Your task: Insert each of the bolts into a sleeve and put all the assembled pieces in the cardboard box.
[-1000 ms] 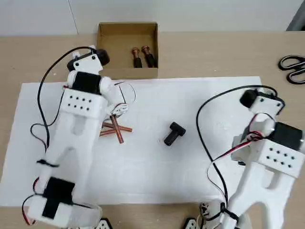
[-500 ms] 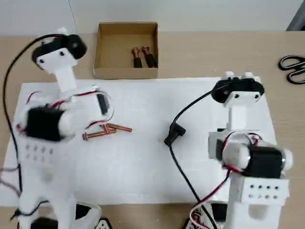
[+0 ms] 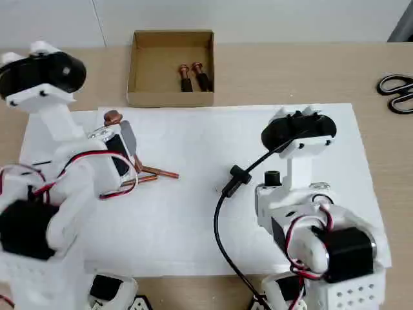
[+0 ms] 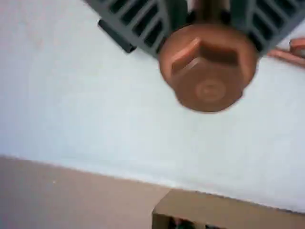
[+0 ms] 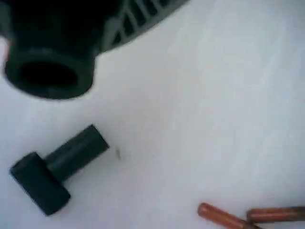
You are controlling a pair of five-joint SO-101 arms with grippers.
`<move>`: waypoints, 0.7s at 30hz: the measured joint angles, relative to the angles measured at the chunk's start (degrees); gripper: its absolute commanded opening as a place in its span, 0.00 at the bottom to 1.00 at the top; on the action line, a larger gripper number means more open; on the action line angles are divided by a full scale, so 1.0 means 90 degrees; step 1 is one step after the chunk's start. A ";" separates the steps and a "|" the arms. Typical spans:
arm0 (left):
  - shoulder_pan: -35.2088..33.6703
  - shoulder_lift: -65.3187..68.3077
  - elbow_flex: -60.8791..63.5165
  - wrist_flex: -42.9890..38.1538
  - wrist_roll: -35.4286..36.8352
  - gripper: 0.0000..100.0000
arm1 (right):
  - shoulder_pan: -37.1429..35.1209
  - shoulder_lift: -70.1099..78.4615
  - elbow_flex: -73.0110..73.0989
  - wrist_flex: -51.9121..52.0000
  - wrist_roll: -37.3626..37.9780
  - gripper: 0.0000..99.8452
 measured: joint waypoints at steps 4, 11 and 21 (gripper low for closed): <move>0.0000 -0.0518 0.0586 -0.0469 0.0000 0.01 | -0.0440 -0.0313 0.0059 -0.0147 0.0000 0.00; 0.0000 -0.1915 0.2149 -0.1446 0.0000 0.01 | -0.0723 -0.0889 0.0313 -0.0498 0.0000 0.00; 0.0000 -0.3194 0.4171 -0.2979 0.0049 0.01 | -0.1231 -0.1211 0.1446 -0.1582 0.0000 0.00</move>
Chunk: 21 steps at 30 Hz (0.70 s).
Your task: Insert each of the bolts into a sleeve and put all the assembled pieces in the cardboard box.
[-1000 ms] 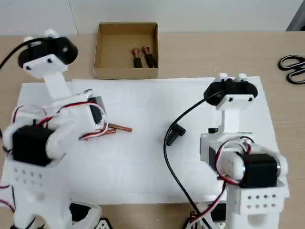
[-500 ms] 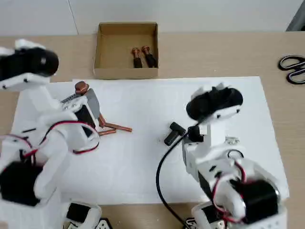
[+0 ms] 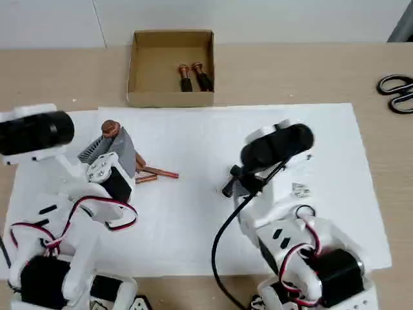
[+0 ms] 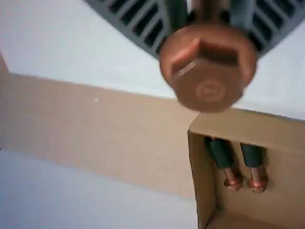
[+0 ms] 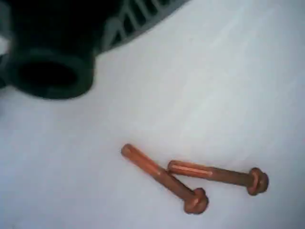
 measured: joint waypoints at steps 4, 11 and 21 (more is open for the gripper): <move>0.0117 -0.0195 0.0459 -0.0381 0.0205 0.01 | -0.0772 -0.0254 0.0537 -0.0596 0.0000 0.00; 0.0977 -0.0733 0.0762 -0.0459 0.0645 0.01 | -0.1231 -0.0713 0.1182 -0.1397 0.0039 0.00; 0.1758 -0.1045 0.0821 -0.0645 0.0733 0.01 | -0.1407 -0.1065 0.1582 -0.1475 0.0127 0.00</move>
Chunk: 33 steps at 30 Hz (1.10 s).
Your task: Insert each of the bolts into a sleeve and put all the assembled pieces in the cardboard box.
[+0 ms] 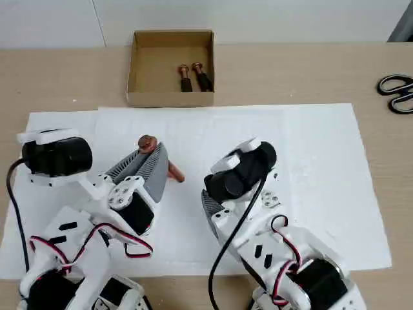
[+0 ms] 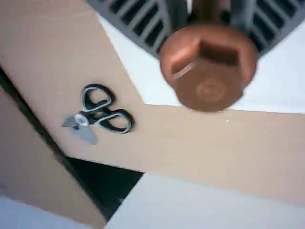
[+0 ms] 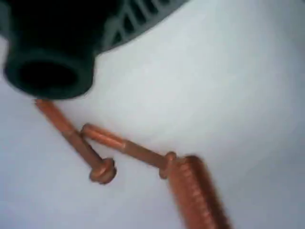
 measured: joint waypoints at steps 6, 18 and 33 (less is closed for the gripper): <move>0.0088 -0.0059 0.0000 -0.0479 0.0293 0.01 | -0.0459 -0.0147 0.0293 -0.0020 0.0039 0.00; 0.0733 -0.0059 0.0000 -0.0479 0.0322 0.01 | -0.0596 -0.0938 0.0303 -0.0020 0.0615 0.00; 0.0967 -0.0059 0.0000 -0.0234 0.0322 0.01 | -0.0586 -0.1162 0.0518 -0.0020 0.0830 0.00</move>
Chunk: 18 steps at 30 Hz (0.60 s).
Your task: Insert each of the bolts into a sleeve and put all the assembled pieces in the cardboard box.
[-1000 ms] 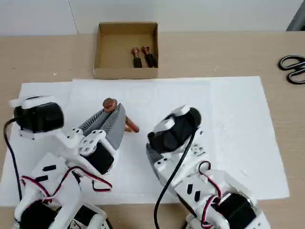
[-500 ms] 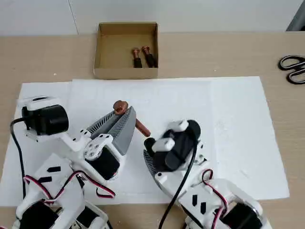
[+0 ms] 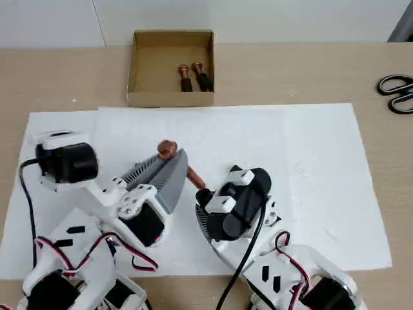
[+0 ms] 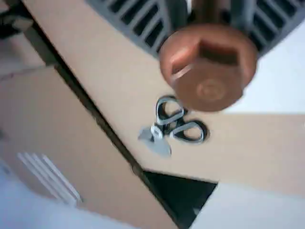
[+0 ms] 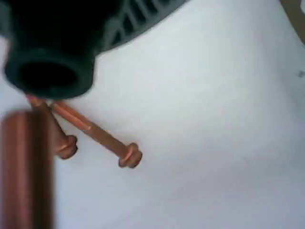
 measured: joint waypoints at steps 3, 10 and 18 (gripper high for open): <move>0.0107 0.0000 0.0000 0.0078 0.0000 0.01 | 0.0000 0.0000 0.0010 0.0000 0.0000 0.00; 0.0137 0.0000 0.0000 0.0078 -0.0010 0.01 | 0.0293 -0.0010 0.0010 0.0000 0.0195 0.00; 0.0137 -0.0049 0.0225 0.0078 -0.0078 0.01 | 0.0420 -0.0264 0.0020 0.0000 0.0449 0.00</move>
